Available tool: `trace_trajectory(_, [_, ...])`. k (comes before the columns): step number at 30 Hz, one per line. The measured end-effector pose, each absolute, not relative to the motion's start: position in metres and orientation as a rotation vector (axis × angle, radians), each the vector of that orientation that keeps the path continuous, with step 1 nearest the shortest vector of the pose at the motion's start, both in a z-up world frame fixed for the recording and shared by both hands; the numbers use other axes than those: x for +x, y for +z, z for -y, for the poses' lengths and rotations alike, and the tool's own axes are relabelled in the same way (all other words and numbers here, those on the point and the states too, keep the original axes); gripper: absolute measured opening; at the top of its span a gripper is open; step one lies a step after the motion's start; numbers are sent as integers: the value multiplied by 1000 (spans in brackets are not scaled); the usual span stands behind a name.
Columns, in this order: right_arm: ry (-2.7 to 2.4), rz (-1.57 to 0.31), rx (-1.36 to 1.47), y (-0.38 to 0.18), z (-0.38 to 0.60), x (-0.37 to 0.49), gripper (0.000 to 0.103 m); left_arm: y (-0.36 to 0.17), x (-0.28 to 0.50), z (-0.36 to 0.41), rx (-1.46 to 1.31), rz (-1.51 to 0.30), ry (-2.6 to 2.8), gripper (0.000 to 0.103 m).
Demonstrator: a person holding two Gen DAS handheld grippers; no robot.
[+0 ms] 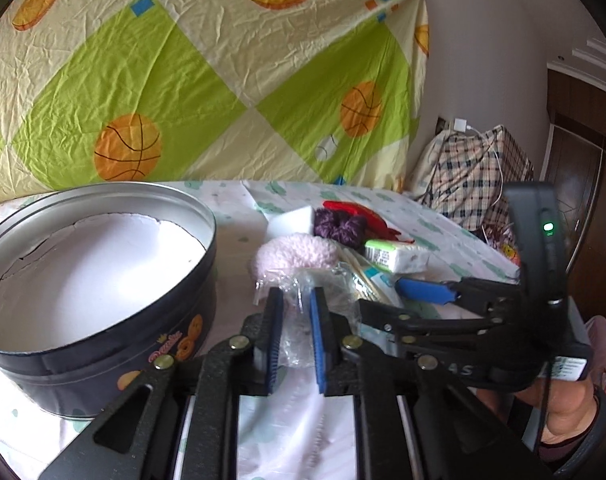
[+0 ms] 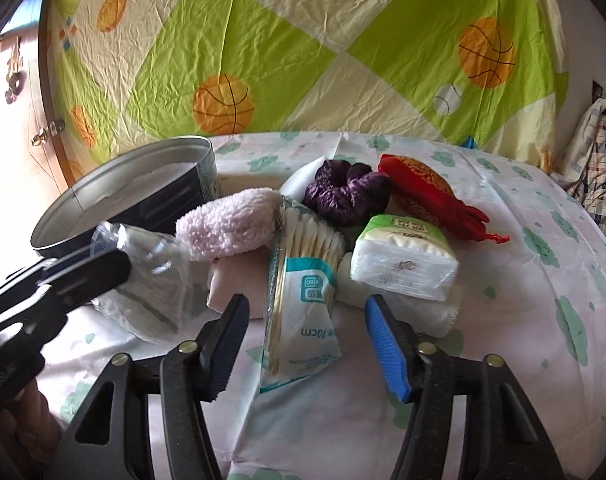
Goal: Organize soft objects
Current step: 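Close the right gripper on the cotton-swab pack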
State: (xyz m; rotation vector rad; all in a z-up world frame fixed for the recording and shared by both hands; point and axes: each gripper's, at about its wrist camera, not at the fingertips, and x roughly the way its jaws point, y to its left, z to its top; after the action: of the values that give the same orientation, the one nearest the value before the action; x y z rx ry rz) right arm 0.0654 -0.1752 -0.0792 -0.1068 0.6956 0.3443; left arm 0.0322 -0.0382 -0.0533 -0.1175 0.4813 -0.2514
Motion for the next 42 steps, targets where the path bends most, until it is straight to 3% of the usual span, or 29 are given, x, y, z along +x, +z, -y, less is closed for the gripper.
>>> trace_trajectory(3, [368,-739,-110,-84,173,70,38,-53,30,37,-123,-468,-259,12])
trace_trajectory(8, [385,-683,-127,-81,171,60,29,-52,28,33,-143,-446,-253,12])
trace_trajectory(31, [344,-326,-89,-54,184,12,28,-51,15,28,-167,-366,-214,12])
trace_trajectory(42, [345,-272,-43,-51,183,2,28,-48,10,22,-183,-332,-192,12])
